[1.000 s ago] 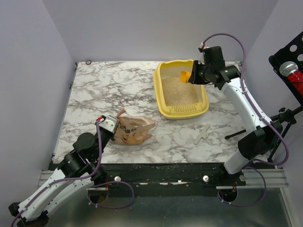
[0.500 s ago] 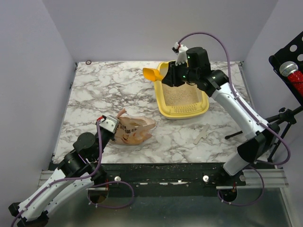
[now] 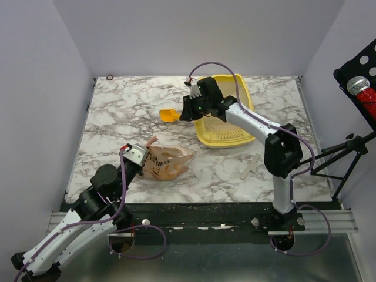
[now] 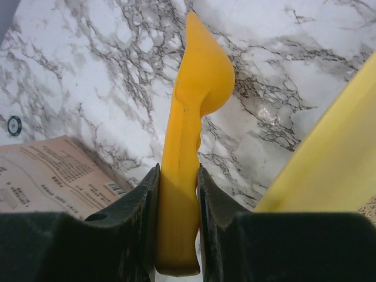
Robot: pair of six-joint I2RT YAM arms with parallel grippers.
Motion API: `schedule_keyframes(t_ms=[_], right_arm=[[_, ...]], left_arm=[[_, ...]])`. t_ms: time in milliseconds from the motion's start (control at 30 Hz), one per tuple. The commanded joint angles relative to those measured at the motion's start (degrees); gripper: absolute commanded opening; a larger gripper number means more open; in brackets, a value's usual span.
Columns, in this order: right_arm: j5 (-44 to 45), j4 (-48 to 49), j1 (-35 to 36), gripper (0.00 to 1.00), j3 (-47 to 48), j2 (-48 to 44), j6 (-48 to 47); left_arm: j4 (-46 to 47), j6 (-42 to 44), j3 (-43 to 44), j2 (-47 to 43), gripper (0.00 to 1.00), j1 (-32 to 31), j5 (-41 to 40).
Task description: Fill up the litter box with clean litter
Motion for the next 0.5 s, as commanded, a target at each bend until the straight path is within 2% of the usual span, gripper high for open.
schedule_keyframes(t_ms=[0, 133, 367, 467], right_arm=[[1.2, 4.3, 0.3, 0.0, 1.5, 4.0, 1.2], [1.7, 4.7, 0.3, 0.04, 0.7, 6.0, 1.0], [3.0, 4.7, 0.3, 0.27, -1.9, 6.8, -0.2], [3.0, 3.5, 0.3, 0.33, -1.5, 7.6, -0.6]], left_arm=[[7.2, -0.7, 1.8, -1.0, 0.0, 0.1, 1.8], [7.6, -0.5, 1.5, -0.8, 0.0, 0.1, 1.7], [7.8, -0.3, 1.4, -0.2, 0.0, 0.1, 1.9], [7.9, -0.2, 1.3, -0.1, 0.0, 0.1, 2.0]])
